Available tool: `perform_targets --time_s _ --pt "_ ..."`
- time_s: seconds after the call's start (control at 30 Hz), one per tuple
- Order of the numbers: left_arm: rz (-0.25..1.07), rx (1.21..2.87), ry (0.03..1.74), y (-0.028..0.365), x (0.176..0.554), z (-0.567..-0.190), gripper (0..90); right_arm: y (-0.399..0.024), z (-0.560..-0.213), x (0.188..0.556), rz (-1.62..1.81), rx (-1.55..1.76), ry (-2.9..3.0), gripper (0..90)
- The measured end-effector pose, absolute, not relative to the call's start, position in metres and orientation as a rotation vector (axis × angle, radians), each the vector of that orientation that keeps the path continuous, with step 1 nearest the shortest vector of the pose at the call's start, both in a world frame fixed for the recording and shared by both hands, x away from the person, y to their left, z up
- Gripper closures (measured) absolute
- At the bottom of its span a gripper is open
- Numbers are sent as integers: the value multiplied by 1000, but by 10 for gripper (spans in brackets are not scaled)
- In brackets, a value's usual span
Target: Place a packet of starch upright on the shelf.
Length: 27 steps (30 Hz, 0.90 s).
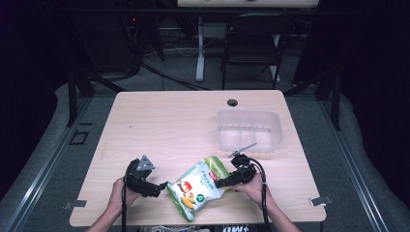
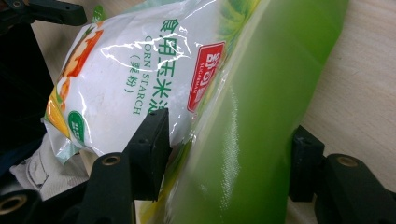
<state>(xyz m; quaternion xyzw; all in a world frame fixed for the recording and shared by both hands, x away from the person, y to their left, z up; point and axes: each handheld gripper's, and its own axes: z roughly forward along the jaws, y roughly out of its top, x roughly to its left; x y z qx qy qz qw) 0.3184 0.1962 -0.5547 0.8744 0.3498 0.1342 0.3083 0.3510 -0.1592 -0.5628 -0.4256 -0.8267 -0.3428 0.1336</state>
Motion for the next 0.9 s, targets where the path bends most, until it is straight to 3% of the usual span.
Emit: perform_targets --time_s 0.47,0.7,0.9 --pt "355 2314 924 196 318 -554 68 -148 -562 345 -960 -1189 -2440 653" --pt "356 2310 924 197 318 -554 68 -146 -560 341 -1003 -1174 -2432 819" --pt "353 2312 922 198 318 -553 68 -144 -558 337 -1038 -1201 -2424 875"
